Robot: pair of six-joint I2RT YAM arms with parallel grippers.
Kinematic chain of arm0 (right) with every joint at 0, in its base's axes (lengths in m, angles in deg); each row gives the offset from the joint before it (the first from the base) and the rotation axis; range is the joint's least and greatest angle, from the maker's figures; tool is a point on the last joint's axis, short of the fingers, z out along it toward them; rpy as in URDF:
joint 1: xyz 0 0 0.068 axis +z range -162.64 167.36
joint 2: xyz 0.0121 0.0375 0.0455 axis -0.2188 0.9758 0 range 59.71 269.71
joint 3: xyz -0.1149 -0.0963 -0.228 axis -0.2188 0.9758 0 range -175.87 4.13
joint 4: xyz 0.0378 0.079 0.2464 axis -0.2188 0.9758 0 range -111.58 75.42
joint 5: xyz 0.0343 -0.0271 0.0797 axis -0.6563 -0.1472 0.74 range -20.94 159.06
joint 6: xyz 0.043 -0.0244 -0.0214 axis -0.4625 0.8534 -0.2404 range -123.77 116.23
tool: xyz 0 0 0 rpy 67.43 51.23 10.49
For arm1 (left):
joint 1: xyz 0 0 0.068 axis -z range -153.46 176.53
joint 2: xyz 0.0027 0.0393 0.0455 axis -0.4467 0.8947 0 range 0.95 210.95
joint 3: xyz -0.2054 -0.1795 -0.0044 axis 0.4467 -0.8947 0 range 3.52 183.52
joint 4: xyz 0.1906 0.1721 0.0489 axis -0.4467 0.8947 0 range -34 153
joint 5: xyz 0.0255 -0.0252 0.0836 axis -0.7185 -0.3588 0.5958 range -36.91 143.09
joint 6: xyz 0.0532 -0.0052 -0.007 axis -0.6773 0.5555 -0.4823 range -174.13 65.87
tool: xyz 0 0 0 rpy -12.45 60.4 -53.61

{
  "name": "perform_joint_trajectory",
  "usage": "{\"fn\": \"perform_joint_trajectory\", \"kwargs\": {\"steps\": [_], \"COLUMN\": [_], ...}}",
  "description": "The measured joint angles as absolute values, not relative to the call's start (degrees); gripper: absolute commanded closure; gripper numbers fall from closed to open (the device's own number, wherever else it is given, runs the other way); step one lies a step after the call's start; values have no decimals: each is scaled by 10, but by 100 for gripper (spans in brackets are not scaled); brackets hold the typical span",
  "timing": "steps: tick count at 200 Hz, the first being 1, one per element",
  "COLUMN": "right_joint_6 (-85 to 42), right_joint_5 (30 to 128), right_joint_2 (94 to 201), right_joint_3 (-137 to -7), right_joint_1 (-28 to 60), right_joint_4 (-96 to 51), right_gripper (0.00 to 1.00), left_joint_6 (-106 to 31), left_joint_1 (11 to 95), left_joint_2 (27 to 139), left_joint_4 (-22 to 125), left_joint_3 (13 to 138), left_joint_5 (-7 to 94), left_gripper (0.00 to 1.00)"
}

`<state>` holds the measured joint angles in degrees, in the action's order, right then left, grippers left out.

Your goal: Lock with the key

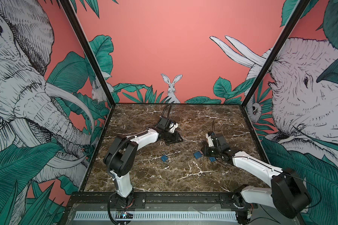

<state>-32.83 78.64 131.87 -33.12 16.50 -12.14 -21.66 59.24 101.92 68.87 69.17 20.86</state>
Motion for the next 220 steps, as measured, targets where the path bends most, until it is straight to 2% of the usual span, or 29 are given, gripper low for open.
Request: {"fn": "perform_joint_trajectory", "kwargs": {"steps": [38,113,166,220], "right_joint_6": [-270,-167,-124,-103], "right_joint_5": [778,766,757,757], "right_joint_2": [1375,1587,1722,1822], "right_joint_3": [-420,-618,-766,-881], "right_joint_1": [215,302,341,349], "right_joint_4": [-101,-64,-32,6], "right_gripper": [76,67,61,58], "left_joint_6": [-191,-155,-147,-150], "left_joint_1": [557,411,297,272], "left_joint_2": [901,700,655,658], "left_joint_4": [673,670,669,665], "left_joint_3": [606,459,410,410], "left_joint_5": [270,324,271,227], "left_gripper": [68,65,64,64]}}
